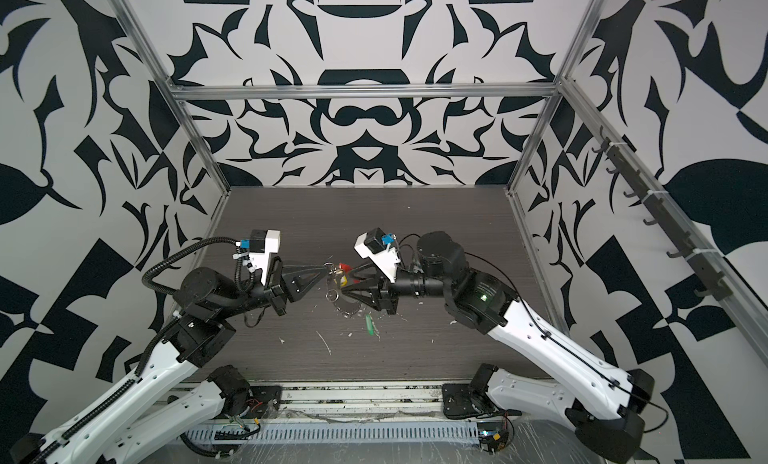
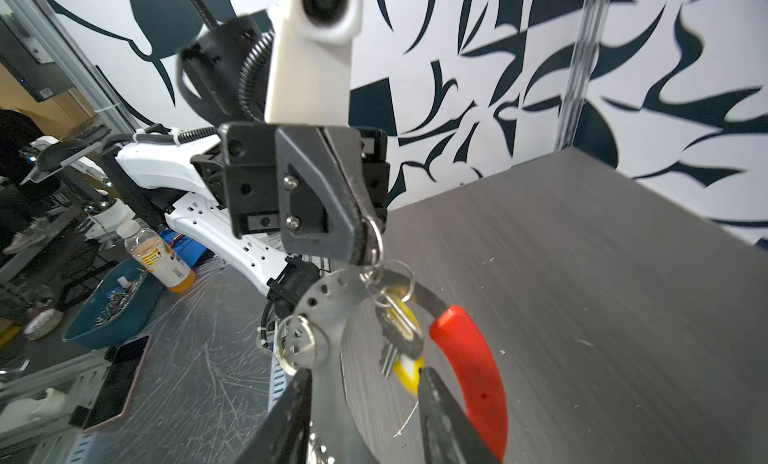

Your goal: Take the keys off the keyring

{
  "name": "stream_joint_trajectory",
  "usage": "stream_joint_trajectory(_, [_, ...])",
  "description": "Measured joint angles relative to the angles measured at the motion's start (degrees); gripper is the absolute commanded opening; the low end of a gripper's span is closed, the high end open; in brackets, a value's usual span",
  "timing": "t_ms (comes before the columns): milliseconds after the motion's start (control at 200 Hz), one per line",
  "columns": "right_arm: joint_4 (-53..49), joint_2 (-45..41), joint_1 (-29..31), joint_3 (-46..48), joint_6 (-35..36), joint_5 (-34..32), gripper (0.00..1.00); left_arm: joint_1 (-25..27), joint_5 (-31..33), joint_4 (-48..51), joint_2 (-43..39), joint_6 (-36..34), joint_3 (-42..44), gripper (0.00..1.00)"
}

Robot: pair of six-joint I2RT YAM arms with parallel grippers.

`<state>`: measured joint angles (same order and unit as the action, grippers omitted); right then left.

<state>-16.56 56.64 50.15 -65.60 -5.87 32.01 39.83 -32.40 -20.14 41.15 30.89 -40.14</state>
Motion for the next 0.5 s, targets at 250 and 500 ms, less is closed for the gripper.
stream_joint_trajectory(250, [8.41,-0.50,0.20,0.11,-2.05,-1.38,0.42,0.00,-1.03,-0.17,0.22,-0.52,0.00,0.00])
stream_joint_trajectory(500, [13.62,4.48,0.20,1.18,-5.25,-0.72,0.40,0.00,-1.99,-0.63,0.20,-0.52,0.00,0.00])
